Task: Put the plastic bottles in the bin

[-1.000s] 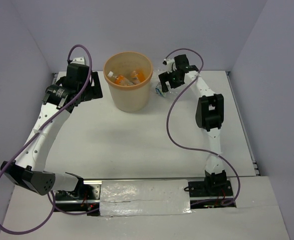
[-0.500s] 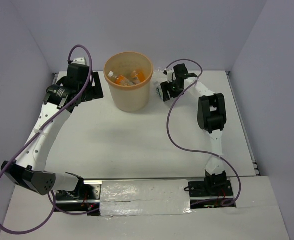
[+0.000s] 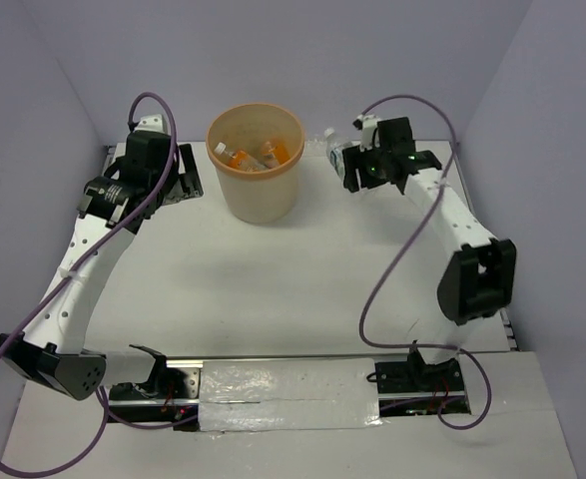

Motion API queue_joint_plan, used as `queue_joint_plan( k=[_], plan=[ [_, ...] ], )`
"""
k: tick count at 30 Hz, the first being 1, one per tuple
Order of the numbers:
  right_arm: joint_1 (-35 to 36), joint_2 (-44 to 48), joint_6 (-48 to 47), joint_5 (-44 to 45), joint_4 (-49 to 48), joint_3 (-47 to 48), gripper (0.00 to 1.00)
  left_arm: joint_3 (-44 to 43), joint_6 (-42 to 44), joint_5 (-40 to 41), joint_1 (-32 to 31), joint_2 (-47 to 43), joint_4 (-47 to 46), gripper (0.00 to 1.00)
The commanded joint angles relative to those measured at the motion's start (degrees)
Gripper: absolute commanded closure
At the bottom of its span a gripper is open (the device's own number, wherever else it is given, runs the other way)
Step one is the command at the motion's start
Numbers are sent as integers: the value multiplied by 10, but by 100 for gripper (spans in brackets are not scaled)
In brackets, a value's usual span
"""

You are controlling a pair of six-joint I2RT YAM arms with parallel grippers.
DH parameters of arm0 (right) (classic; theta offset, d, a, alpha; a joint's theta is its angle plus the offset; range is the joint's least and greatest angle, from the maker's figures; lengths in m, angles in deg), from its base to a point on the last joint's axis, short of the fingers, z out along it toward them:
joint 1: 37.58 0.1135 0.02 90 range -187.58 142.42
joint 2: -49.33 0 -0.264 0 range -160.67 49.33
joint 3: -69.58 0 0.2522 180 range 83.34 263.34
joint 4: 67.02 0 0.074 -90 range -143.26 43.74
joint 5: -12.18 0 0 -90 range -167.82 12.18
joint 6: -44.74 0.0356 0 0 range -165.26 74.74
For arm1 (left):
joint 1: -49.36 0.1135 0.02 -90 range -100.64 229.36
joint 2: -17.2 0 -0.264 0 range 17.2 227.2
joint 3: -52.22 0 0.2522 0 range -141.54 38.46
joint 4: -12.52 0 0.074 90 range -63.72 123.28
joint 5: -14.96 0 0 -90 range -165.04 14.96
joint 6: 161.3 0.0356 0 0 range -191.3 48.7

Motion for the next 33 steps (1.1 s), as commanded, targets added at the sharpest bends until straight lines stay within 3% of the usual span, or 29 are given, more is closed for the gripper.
queue_joint_plan(
  k=[1, 7, 11, 19, 23, 26, 33],
  plan=[
    [8, 104, 54, -2, -44, -5, 46, -4, 5, 27, 3, -19, -29, 0],
    [69, 167, 126, 27, -127, 19, 45, 19, -4, 6, 3, -44, -63, 1],
    [140, 87, 136, 46, -155, 106, 43, 12, -20, 22, 3, -45, -47, 1],
    [192, -117, 159, 76, -121, 342, 42, 11, -16, 40, 4, -83, -45, 0],
    [198, -149, 169, 68, -125, 360, 38, 16, -16, 38, 4, -89, -41, 0],
    [202, -151, 169, 86, -110, 368, 17, 24, -16, 35, 4, -91, -45, 0],
    [207, -64, 154, 179, -147, 315, 4, 28, -16, 27, 4, -86, -55, 0]
  ],
)
